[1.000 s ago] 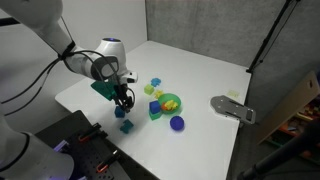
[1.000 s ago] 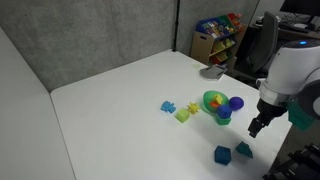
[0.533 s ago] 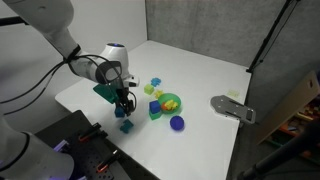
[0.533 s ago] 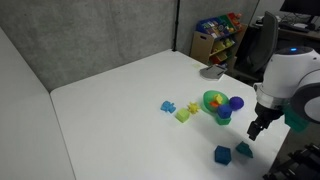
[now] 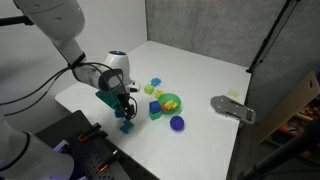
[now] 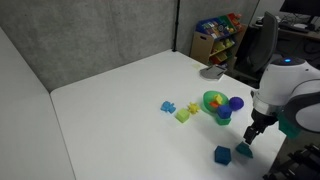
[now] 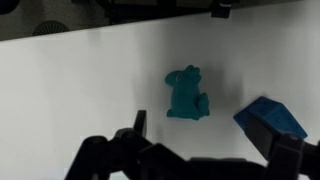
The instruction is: Put the green thing into the bowl
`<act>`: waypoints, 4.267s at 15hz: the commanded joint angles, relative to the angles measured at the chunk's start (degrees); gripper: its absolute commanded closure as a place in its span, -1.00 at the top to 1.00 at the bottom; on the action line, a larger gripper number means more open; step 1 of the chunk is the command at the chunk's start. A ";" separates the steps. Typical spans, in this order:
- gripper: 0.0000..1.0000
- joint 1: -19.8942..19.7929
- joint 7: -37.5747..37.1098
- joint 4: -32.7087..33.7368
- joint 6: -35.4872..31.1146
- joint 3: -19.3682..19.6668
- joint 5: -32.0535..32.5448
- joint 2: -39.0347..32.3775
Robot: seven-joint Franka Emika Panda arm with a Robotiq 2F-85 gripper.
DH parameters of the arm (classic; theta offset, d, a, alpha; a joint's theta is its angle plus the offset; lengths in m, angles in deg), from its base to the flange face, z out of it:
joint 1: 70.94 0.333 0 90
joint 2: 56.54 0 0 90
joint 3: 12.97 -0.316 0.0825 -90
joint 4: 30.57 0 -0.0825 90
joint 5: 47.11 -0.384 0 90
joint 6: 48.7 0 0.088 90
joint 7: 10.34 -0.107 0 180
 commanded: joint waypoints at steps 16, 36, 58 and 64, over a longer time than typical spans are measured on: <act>1.00 8.01 0.66 5.00 -18.09 6.59 -3.71 -17.87; -0.53 11.26 0.02 9.45 -7.93 13.67 -6.99 -11.89; -0.53 1.91 -6.96 35.01 8.28 11.19 -2.93 -15.27; -0.53 2.35 -9.46 42.40 7.91 10.96 -4.74 -22.50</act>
